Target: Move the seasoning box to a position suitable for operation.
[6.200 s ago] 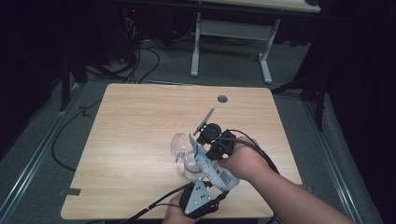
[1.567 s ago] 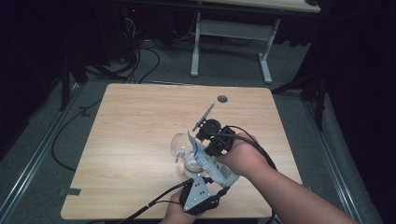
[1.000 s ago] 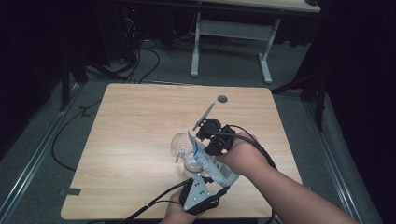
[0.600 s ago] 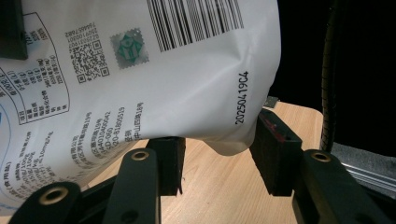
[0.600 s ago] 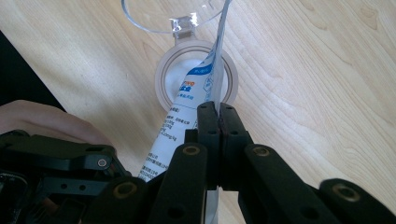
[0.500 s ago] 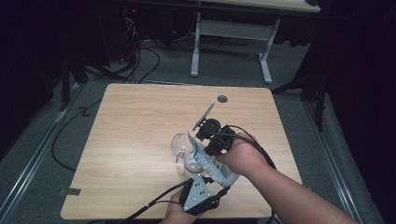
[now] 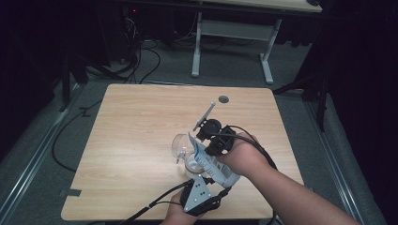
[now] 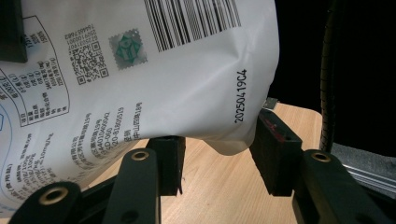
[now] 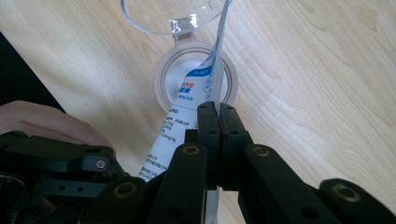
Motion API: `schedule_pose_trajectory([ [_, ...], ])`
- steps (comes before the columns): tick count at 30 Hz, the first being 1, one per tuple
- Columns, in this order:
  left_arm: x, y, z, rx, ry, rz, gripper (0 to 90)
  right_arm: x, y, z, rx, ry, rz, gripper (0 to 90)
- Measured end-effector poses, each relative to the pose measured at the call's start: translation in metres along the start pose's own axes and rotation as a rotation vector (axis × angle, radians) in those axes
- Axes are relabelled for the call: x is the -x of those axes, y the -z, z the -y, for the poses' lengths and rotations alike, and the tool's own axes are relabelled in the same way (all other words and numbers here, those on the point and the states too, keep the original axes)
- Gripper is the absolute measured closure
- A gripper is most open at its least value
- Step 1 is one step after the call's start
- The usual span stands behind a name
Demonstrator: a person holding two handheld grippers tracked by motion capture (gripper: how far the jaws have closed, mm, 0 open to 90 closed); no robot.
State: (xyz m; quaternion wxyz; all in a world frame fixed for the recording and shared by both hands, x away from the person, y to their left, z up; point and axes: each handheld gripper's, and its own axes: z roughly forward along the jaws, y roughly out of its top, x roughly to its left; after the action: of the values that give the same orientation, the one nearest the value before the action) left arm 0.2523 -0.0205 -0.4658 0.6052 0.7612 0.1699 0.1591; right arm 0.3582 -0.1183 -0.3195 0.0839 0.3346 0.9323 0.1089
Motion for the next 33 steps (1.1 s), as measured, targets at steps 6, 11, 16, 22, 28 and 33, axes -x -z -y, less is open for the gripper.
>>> schedule_pose_trajectory([
  [6,-0.0006,0.0003,-0.0004,0.001,0.000,-0.001,57.4,0.0000,-0.0001,-0.0010,0.000,0.001,-0.001,89.8],
  [11,-0.0008,0.0006,-0.0009,0.004,0.001,-0.001,57.4,0.0001,0.0003,-0.0014,0.001,0.002,-0.001,89.8],
  [16,-0.0009,0.0008,-0.0014,0.006,0.000,-0.001,57.4,0.0001,0.0009,-0.0016,0.002,0.001,0.001,89.8],
  [22,-0.0007,0.0008,-0.0018,0.010,0.002,-0.001,57.4,-0.0004,0.0017,-0.0018,0.000,-0.005,0.003,89.8],
  [28,-0.0006,0.0003,-0.0020,0.010,0.002,0.001,57.3,0.0004,0.0012,-0.0015,0.001,0.003,0.003,89.8],
  [33,-0.0001,-0.0002,-0.0019,0.012,0.003,0.002,57.2,0.0006,0.0006,-0.0014,0.001,0.001,0.002,89.8],
])
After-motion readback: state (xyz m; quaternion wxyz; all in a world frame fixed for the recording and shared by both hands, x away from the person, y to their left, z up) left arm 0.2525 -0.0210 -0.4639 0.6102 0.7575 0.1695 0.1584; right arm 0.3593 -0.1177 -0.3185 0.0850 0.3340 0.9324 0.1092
